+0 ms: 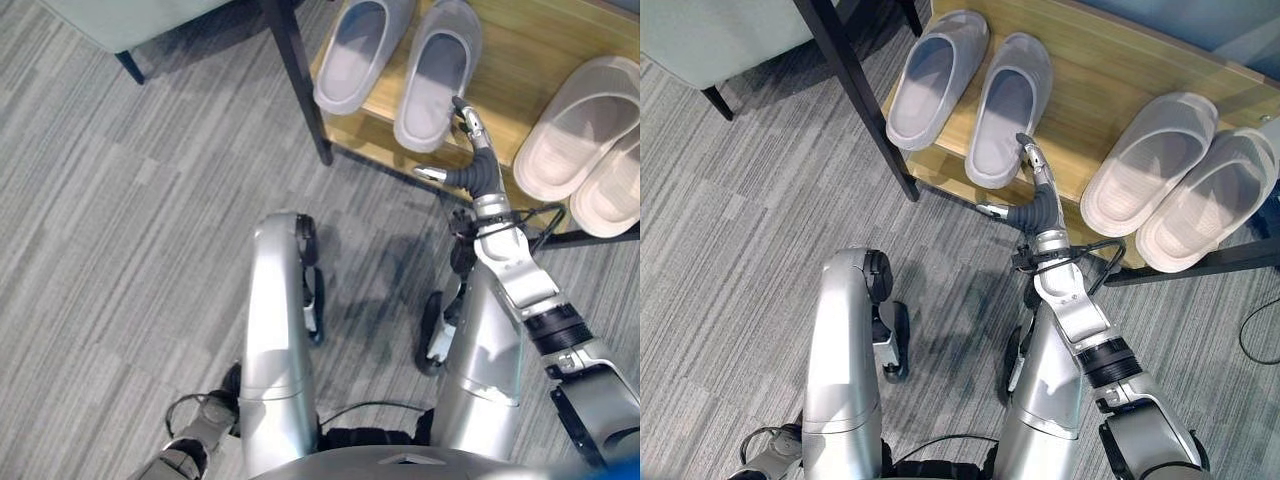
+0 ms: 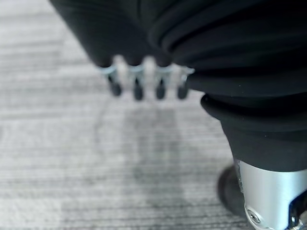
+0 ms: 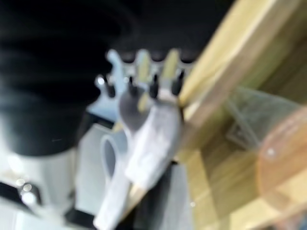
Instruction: Arrange the slippers neatly on the shoe rack.
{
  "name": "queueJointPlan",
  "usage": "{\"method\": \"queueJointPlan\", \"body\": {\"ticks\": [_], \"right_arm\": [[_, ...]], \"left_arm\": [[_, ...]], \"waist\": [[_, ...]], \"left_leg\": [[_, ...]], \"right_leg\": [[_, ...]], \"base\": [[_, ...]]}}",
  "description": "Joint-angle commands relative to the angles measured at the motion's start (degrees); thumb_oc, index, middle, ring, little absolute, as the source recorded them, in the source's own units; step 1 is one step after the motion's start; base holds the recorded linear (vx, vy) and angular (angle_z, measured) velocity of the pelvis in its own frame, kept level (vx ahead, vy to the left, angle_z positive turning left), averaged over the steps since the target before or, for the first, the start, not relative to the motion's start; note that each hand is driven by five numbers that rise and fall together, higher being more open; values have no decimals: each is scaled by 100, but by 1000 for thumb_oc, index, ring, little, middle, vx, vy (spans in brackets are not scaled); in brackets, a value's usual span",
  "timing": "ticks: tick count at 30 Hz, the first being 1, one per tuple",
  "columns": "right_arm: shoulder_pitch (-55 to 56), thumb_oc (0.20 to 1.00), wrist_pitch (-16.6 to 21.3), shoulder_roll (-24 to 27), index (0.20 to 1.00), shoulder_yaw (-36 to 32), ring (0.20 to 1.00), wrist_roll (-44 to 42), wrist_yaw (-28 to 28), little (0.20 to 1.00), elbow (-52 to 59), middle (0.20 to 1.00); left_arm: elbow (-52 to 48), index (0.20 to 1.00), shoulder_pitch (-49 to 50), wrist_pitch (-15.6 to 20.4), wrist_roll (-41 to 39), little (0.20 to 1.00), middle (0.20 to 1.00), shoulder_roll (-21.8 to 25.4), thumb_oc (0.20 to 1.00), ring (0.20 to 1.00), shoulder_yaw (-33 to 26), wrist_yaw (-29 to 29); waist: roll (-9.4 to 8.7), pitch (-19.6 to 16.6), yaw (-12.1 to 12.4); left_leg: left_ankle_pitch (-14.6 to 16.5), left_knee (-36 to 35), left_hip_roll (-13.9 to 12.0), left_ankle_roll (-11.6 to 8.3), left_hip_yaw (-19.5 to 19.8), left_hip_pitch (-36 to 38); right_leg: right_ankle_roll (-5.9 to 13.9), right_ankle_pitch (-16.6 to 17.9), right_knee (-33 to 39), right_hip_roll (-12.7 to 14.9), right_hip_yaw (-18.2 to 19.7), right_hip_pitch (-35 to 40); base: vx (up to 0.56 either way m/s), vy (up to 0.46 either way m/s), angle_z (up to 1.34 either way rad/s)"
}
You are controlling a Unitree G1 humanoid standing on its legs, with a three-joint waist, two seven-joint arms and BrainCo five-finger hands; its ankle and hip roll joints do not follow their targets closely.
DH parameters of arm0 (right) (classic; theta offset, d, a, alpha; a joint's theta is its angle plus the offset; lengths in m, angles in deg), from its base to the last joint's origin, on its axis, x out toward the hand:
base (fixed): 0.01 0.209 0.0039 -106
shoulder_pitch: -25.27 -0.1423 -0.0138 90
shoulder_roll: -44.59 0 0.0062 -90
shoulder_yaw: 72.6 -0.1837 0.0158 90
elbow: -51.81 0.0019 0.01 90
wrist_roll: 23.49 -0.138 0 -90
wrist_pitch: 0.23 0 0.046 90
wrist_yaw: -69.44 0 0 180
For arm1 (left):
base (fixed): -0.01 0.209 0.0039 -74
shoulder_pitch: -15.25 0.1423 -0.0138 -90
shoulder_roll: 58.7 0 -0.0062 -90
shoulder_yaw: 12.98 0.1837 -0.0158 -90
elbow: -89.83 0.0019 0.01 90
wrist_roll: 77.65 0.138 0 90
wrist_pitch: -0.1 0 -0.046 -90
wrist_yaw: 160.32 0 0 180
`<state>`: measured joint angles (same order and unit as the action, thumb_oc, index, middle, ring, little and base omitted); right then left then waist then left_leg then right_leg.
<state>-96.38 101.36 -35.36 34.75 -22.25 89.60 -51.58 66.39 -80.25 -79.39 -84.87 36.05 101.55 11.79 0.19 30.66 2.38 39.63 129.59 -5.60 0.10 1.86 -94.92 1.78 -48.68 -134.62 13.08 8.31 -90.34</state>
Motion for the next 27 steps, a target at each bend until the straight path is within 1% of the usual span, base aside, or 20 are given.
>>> {"method": "queueJointPlan", "body": {"ticks": [1, 5, 8, 18, 22, 26, 27], "right_arm": [[-330, 1000, 178, 159, 1000, 292, 1000, -296, -87, 1000, 564, 1000], [-480, 1000, 159, 104, 1000, 373, 1000, -337, -97, 1000, 368, 1000], [-875, 1000, 142, 50, 1000, 503, 1000, -391, -120, 1000, 54, 1000], [-1318, 1000, 98, -72, 1000, 712, 1000, -330, -144, 1000, -193, 1000], [-1263, 1000, 84, -86, 1000, 698, 1000, -302, -138, 1000, -125, 1000], [-836, 1000, 78, -77, 1000, 514, 1000, -161, -50, 1000, 296, 1000], [-598, 1000, 110, -56, 1000, 357, 1000, -64, 4, 1000, 619, 1000]], "left_arm": [[-62, 1000, 448, 21, 160, 1000, 1000, -115, 1000, 1000, 318, -123], [-61, 1000, 430, 15, 187, 1000, 1000, -107, 1000, 1000, 345, -120], [-9, 1000, 435, 7, 256, 1000, 1000, -92, 1000, 1000, 388, -120], [33, 1000, 382, 22, 275, 1000, 1000, -97, 1000, 1000, 438, -127], [50, 1000, 383, 15, 286, 1000, 1000, -114, 1000, 1000, 423, -137], [116, 1000, 378, -31, 280, 1000, 1000, -176, 1000, 1000, 317, -145], [159, 1000, 352, -74, 322, 1000, 1000, -211, 1000, 1000, 257, -150]], "waist": [[136, -87, 290], [155, -87, 309], [185, -87, 364], [219, -87, 405], [213, -87, 396], [177, -87, 344], [169, -87, 274]], "left_leg": [[621, 99, 303, 298, -160, 496], [617, 113, 321, 293, -147, 496], [621, 126, 308, 298, -145, 496], [619, 174, 335, 274, -139, 496], [621, 167, 332, 269, -140, 496], [616, 166, 344, 283, -142, 496], [603, 156, 335, 284, -159, 496]], "right_leg": [[-437, 1275, -46, -101, 811, 520], [-439, 1282, -48, -102, 799, 522], [-426, 1315, -46, -112, 783, 527], [-414, 1314, -99, -115, 784, 558], [-415, 1305, -107, -122, 782, 565], [-407, 1332, -113, -144, 798, 592], [-407, 1341, -105, -166, 789, 609]], "base": [[0, 0, 0], [0, 0, 0], [0, 0, 0], [0, 0, 0], [0, 0, 0], [0, 0, 0], [0, 0, 0]]}}
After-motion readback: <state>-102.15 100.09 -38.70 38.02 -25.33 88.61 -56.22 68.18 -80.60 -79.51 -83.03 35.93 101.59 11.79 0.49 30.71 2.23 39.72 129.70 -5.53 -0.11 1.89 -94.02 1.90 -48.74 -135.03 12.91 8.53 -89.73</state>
